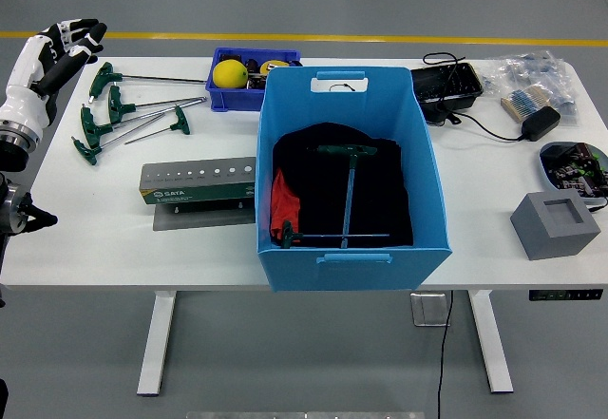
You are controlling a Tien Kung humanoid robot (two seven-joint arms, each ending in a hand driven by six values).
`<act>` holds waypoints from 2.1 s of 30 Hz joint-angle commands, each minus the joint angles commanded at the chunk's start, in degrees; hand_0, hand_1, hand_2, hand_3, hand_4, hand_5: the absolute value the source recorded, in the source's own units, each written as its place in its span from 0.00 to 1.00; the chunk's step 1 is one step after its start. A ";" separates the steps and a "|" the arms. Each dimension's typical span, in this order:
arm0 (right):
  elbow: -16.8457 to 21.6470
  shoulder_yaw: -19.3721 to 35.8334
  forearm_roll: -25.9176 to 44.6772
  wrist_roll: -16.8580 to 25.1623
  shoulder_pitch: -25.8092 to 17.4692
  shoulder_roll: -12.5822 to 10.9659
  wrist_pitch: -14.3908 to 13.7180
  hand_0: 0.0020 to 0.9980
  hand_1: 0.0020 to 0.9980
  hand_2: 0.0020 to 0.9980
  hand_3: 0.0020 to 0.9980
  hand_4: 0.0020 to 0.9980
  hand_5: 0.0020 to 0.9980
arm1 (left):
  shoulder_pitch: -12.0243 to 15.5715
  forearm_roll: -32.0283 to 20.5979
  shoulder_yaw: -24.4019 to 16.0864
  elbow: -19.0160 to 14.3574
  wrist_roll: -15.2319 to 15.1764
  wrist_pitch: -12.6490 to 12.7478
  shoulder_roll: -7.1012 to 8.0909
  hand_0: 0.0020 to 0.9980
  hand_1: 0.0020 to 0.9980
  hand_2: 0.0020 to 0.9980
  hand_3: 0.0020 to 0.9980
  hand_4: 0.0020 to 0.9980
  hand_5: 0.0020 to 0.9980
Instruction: Lift tool from toolbox,place it in box,lift tool from toolbox,place it in box
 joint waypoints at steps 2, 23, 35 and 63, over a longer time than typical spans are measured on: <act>0.00 -0.05 0.03 0.04 -0.07 -0.02 0.00 0.75 0.75 0.79 0.67 0.91 0.76 | 0.90 -2.80 0.18 0.33 -1.03 0.10 -0.43 0.80 0.82 0.88 0.81 0.87 0.83; 0.00 0.39 -0.83 0.37 0.27 -0.26 0.00 0.74 0.75 0.79 0.67 0.90 0.76 | 6.70 -8.58 -0.68 0.59 -10.96 -0.53 -5.51 0.91 0.97 1.00 0.91 0.93 1.00; 0.00 -0.19 -0.65 0.52 0.62 -0.50 0.25 0.74 0.75 0.79 0.67 0.90 0.77 | 8.92 -7.66 -4.00 -1.44 -8.05 -2.44 -7.05 0.90 0.95 1.00 0.89 0.93 1.00; 0.00 -0.88 -0.16 0.96 1.09 -0.77 0.41 0.74 0.75 0.78 0.67 0.90 0.77 | 11.12 -7.28 -4.48 -4.64 -6.22 -3.68 -8.47 0.90 0.96 1.00 0.90 0.94 1.00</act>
